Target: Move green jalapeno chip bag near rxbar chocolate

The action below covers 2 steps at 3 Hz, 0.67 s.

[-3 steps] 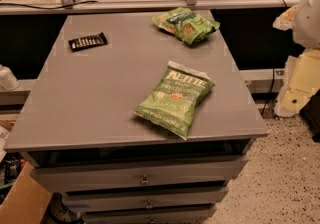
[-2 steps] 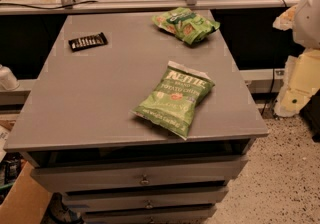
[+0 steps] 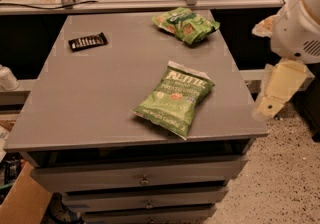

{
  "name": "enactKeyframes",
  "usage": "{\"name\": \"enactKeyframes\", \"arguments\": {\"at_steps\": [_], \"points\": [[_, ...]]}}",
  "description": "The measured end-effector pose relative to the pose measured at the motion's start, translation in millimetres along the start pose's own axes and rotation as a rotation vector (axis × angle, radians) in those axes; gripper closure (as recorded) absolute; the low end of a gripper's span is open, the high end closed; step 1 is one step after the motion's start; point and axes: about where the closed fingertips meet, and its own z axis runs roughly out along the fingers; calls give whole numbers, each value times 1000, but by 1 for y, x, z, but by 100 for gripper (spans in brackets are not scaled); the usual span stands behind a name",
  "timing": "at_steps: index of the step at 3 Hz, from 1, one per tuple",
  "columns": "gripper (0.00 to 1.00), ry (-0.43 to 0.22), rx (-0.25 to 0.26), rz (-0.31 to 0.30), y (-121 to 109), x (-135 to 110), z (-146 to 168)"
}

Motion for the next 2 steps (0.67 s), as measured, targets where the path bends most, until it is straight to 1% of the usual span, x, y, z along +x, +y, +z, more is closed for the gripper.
{"name": "enactKeyframes", "arguments": {"at_steps": [1, 2], "points": [[0, -67, -28, -9, 4, -21, 30], [0, -121, -78, -11, 14, -41, 64]]}}
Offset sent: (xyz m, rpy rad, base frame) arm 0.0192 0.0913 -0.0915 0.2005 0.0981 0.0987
